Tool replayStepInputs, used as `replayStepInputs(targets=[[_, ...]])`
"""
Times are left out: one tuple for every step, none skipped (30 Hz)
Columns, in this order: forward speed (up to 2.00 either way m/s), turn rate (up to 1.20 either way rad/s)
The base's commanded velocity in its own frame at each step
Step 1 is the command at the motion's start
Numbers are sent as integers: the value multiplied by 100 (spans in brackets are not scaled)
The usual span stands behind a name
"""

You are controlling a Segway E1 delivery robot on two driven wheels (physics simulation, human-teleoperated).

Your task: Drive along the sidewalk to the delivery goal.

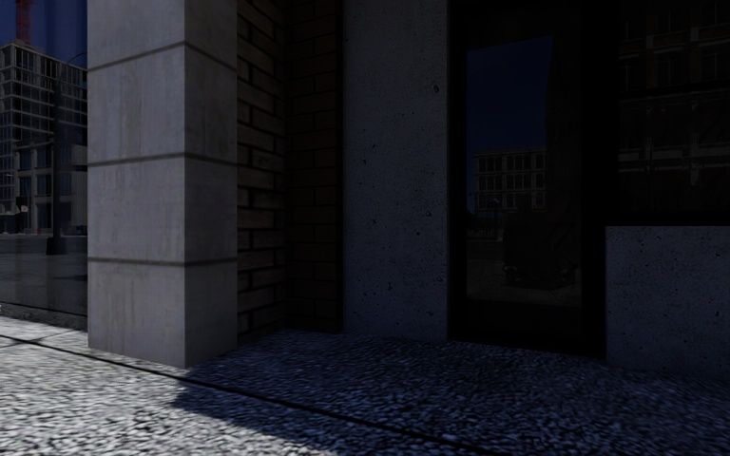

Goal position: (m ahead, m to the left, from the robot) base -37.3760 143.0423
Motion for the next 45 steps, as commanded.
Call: replayStepInputs(targets=[[0,0],[0,0],[0,0],[0,0],[0,0],[0,0],[0,0],[0,0],[0,0],[0,0],[0,0],[0,0],[0,0],[0,0],[0,0],[0,0],[0,0],[0,0],[0,0],[0,0],[0,0],[0,0],[0,0],[0,0],[0,0],[0,0],[0,0],[0,0],[0,0],[0,0],[0,1],[0,8],[0,14],[0,19],[10,25],[24,28],[38,31],[42,33],[43,37],[44,39],[44,39],[44,43],[44,46],[44,49],[44,52]])
